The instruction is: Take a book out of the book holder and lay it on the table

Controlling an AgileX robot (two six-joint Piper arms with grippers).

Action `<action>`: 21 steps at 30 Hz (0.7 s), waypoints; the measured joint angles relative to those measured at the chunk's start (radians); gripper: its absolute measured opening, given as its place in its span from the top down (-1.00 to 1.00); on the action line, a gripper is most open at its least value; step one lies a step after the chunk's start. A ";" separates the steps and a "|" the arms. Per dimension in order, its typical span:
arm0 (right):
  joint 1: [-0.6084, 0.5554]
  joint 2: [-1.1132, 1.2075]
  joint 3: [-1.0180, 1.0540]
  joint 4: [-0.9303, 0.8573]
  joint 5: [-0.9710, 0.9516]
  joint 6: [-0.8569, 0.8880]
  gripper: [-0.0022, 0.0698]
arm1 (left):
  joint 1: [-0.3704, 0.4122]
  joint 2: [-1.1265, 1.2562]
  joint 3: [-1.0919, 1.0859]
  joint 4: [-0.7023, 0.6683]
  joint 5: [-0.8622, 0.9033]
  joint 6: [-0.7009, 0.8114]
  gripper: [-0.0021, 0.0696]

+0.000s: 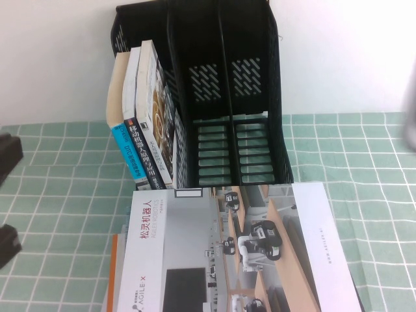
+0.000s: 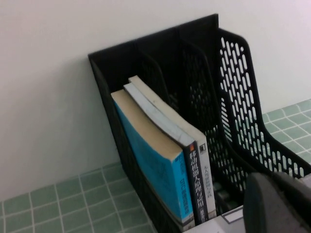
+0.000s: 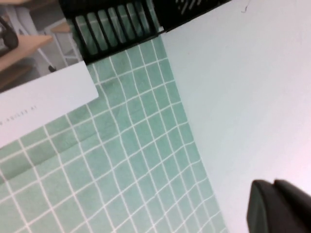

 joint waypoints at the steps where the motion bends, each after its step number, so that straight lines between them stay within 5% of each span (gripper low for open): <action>1: -0.002 -0.037 0.009 0.015 0.005 0.024 0.94 | 0.000 0.000 0.018 0.015 -0.014 -0.025 0.95; 9: -0.008 -0.369 0.278 0.044 -0.047 0.332 0.94 | 0.000 -0.038 0.244 0.036 -0.338 -0.119 0.95; 15: -0.008 -0.613 0.673 0.024 -0.376 0.615 0.94 | 0.000 -0.040 0.391 0.038 -0.592 -0.125 0.95; 21: -0.008 -0.712 0.956 -0.053 -0.682 0.867 0.94 | 0.000 -0.040 0.449 0.040 -0.650 -0.128 0.95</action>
